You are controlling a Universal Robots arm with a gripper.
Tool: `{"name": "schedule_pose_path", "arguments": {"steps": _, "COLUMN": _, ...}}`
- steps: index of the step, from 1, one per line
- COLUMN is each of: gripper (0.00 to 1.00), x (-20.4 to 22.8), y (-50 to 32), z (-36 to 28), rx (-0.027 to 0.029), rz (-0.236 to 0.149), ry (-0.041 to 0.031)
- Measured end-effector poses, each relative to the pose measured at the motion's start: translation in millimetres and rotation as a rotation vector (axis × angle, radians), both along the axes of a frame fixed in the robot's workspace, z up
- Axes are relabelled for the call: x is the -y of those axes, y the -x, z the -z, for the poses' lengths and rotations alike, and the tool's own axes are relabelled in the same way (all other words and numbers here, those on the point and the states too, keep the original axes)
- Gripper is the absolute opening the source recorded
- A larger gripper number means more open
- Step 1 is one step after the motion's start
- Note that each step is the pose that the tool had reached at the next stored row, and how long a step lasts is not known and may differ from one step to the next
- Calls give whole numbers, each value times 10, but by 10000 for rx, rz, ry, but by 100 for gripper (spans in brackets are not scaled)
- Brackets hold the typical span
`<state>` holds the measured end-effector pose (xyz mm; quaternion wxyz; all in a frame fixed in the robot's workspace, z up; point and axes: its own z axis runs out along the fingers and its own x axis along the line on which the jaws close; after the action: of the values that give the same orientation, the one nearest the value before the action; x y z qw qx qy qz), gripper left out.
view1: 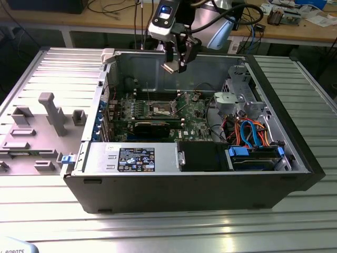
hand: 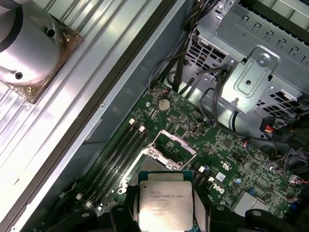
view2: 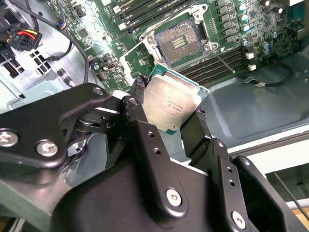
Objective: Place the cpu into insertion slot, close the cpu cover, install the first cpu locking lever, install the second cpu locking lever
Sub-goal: 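Place the cpu into insertion slot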
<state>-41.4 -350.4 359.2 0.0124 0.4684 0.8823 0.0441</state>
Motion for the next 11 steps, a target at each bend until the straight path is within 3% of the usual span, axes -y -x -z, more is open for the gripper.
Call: {"name": "schedule_pose_path", "arguments": {"steps": 11, "gripper": 55, "x": 0, "y": 0, "z": 8, "rx": 0, "rz": 1061, "ry": 0}}
